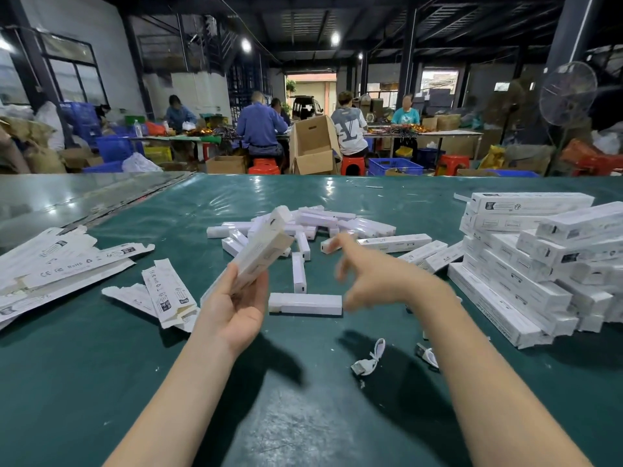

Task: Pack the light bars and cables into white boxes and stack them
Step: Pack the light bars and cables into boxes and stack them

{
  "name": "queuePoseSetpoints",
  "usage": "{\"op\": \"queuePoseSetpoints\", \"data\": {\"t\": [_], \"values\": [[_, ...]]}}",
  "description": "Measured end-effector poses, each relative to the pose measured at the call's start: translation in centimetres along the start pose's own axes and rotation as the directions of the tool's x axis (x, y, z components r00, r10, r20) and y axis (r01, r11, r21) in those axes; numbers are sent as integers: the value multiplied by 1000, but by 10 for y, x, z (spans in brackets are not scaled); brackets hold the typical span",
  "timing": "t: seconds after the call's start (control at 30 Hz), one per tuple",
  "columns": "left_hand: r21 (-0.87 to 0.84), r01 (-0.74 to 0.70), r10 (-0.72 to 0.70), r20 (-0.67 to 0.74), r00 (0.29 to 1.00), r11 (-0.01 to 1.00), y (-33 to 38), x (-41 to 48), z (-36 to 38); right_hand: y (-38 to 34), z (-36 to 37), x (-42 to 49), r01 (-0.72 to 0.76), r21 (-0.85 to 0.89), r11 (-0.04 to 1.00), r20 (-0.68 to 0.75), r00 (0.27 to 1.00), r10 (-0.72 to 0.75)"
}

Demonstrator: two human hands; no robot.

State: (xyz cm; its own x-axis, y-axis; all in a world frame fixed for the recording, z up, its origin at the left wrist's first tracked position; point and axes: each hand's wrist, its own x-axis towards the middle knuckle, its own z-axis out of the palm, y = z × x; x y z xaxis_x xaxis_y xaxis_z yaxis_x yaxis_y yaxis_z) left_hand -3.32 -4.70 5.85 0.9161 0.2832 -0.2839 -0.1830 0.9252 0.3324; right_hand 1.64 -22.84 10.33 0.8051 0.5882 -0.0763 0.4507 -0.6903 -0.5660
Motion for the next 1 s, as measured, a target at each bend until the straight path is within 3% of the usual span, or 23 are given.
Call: {"op": "queuePoseSetpoints", "data": {"t": [0.07,0.1,0.27,0.37,0.47,0.57,0.8,1.0], "values": [[-18,-6,6,-7,1000,1000,3,1,-3,-2,-2,-5,-197,-473,859,152,942,299],[-13,5,-5,-7,1000,1000,3,1,-4,-3,2,-5,-196,-575,794,207,904,373],[41,58,-57,-12,998,997,1,0,-4,1,28,15,-108,-656,747,353,831,430],[43,69,-68,-17,998,997,0,1,-4,12,32,17,-191,-610,769,258,870,420],[43,70,-69,-22,997,997,-1,1,-4,19,35,20,-219,-470,855,29,965,262],[60,73,-73,1,997,996,-2,1,-5,23,38,25,-197,-396,897,-188,973,131],[97,73,-81,82,993,993,-5,1,-5,23,49,32,-112,-335,936,-157,986,61],[90,216,-233,270,934,972,-8,-7,-1,23,59,33,-65,-282,957,-171,985,17]]}}
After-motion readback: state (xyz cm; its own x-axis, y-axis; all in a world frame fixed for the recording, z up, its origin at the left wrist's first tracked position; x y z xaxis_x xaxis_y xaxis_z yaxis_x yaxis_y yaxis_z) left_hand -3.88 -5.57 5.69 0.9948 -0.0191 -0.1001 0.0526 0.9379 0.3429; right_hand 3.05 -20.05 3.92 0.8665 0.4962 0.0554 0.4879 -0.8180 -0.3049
